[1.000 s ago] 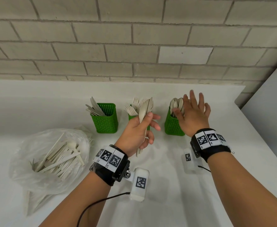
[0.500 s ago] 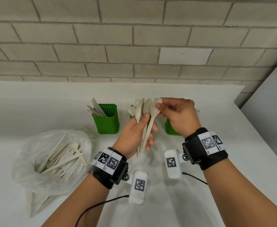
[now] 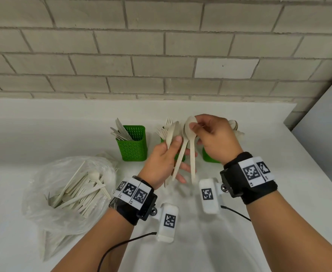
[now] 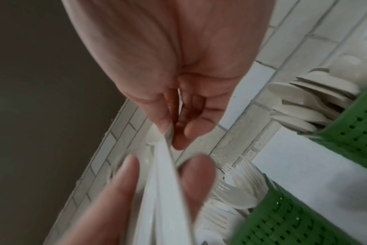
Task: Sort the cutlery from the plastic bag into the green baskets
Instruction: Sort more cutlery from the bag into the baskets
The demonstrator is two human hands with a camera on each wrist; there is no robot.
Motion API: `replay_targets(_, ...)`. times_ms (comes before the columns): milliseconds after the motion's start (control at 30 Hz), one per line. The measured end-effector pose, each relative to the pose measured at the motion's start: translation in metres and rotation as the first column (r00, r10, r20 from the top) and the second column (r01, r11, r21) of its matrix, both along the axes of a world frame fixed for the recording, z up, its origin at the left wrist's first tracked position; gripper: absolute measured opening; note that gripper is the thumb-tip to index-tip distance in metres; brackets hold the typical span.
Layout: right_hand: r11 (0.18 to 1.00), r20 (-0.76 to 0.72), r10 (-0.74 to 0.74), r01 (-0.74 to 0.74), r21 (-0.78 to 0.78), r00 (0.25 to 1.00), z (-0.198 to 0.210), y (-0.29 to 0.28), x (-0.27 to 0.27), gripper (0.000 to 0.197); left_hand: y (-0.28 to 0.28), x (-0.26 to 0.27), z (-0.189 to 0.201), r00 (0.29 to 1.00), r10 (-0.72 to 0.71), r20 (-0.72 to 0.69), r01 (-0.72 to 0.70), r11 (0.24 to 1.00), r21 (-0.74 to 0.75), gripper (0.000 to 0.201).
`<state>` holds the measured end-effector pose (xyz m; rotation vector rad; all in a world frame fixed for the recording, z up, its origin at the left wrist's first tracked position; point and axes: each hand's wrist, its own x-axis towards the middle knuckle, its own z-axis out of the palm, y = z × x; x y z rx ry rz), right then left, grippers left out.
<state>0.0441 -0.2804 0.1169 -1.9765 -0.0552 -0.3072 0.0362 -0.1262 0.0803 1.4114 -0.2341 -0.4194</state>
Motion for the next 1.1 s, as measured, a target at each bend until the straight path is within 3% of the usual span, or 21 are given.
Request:
replay_targets(167,0.993,0.024,-0.03,0.028,0.114,0.999,0.004,-0.009,0.002,0.01,0.009,0.007,-0.011,0.993,0.118,-0.028,-0.117,0.993,0.029,0.037)
replay_targets(400,0.996,-0.053,0.084,-0.082,0.047,0.995,-0.004,0.005,0.001,0.01,0.011,0.011,-0.008,0.998,0.067,-0.001,-0.067,0.997,0.045,0.021)
replay_targets(567,0.99,-0.083,0.143,-0.142,0.024,0.986,-0.006,0.018,0.0,0.011,0.013,0.007,-0.005,1.0,0.027,-0.004,-0.027,0.998,0.051,0.026)
replay_targets(767,0.999,-0.108,0.049,-0.046,0.025,0.993,-0.009,0.017,0.003,0.008,0.017,0.0,-0.007,0.999,-0.036,-0.005,0.036,0.999,0.015,0.05)
replay_targets(933,0.994,-0.068,-0.066,0.072,0.079,0.996,-0.012,0.016,0.005,0.012,0.018,0.004,-0.01,0.988,0.087,0.126,-0.095,0.993,0.066,0.042)
replay_targets(1100,0.99,-0.032,-0.118,0.12,0.07,0.992,-0.014,0.019,0.006,0.003,0.017,0.004,-0.01,0.98,0.077,0.183,-0.096,0.991,0.096,0.044)
